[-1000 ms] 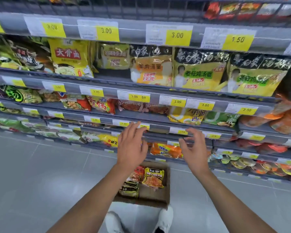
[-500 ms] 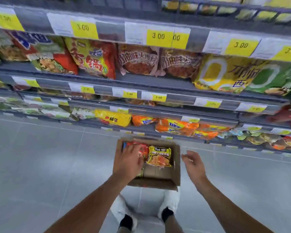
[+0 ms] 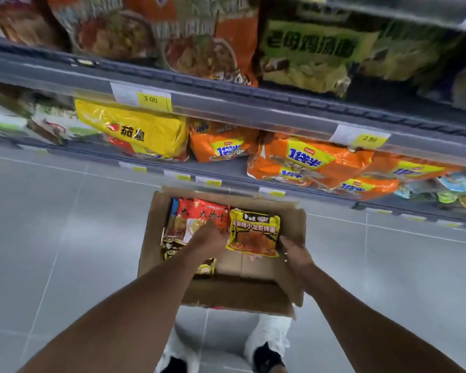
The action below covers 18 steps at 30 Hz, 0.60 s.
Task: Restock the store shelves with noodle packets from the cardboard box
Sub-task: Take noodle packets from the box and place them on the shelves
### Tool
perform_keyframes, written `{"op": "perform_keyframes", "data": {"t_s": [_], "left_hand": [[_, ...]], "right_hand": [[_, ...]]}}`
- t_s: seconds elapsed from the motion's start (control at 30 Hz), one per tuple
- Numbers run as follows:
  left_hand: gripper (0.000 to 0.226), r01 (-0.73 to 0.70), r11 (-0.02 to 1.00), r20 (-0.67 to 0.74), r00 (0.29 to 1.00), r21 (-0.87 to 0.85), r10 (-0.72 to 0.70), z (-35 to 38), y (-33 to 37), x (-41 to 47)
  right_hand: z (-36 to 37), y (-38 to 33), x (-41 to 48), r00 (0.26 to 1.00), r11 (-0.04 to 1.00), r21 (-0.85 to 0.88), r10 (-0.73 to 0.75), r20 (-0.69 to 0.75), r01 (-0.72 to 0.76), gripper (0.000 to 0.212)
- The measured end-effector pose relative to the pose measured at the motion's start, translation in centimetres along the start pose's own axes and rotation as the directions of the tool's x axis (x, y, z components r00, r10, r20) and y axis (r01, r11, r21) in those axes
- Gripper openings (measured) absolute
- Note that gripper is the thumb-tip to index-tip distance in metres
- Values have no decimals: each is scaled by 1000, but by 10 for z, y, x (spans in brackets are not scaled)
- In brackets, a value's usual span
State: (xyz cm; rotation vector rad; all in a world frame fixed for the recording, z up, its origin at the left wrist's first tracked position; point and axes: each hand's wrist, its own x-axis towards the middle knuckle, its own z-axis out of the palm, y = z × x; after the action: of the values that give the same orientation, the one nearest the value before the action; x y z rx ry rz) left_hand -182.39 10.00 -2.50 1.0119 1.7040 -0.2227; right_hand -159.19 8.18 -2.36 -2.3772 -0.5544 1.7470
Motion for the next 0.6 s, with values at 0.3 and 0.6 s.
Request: {"op": "perform_keyframes", "data": {"t_s": [0.3, 0.6], "left_hand": [[69, 104, 970, 98, 992, -218, -85, 69, -11, 96], [47, 121, 866, 80, 992, -485, -94, 97, -17, 115]], "right_hand": [[45, 27, 125, 996, 997, -36, 76, 53, -74, 49], [66, 54, 192, 991, 855, -515, 108, 80, -51, 98]]}}
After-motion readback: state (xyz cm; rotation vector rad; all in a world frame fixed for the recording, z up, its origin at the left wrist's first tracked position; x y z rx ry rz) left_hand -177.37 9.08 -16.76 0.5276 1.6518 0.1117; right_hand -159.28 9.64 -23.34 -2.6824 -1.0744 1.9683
